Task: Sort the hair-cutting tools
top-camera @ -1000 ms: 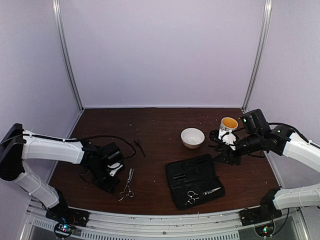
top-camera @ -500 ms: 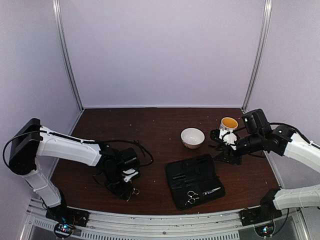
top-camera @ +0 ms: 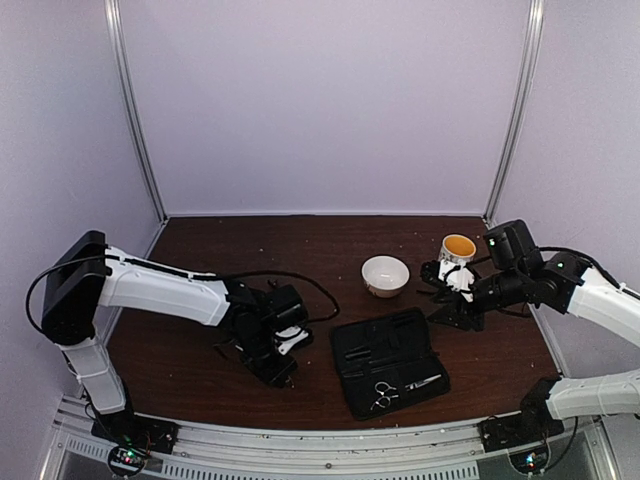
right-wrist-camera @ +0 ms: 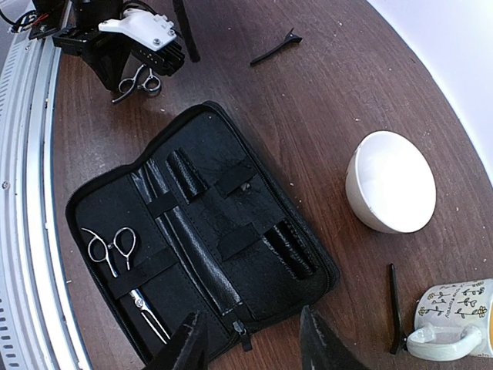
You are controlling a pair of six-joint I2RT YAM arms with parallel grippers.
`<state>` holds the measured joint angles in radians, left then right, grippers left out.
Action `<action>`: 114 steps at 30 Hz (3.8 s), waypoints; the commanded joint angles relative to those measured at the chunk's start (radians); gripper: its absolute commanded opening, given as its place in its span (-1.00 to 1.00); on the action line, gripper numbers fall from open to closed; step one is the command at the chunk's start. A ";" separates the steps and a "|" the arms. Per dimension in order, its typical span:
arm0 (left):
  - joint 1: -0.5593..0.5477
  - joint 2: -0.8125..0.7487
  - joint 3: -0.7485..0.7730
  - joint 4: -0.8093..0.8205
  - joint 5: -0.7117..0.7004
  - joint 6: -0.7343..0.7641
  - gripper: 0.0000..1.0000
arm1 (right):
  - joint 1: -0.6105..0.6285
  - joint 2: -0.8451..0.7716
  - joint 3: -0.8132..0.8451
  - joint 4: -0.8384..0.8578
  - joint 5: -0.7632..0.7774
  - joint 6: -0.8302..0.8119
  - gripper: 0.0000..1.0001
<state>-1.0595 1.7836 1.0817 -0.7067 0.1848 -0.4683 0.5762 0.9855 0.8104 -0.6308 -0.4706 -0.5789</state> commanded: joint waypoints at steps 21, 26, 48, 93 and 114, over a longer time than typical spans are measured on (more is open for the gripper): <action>0.426 -0.290 0.337 0.055 -0.409 0.233 0.17 | 0.487 0.669 0.582 -0.103 0.256 0.143 -0.43; 0.513 -0.403 0.223 0.092 -0.453 0.234 0.17 | 0.515 0.906 0.775 -0.141 0.266 0.227 -0.56; 0.533 -0.589 0.187 0.115 -0.518 0.259 0.18 | 0.563 1.350 1.230 -0.334 0.299 0.313 -0.51; 0.565 -0.513 0.198 0.116 -0.365 0.316 0.16 | 0.510 0.748 0.633 -0.269 0.275 -0.072 -1.00; -0.032 -0.238 0.122 0.227 -0.033 0.564 -0.04 | 0.106 0.031 -0.065 -0.356 0.419 -0.497 -1.00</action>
<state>-1.0176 1.4837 1.2495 -0.5701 0.0669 0.0574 0.7101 1.0893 0.7906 -0.9195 -0.1490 -0.9062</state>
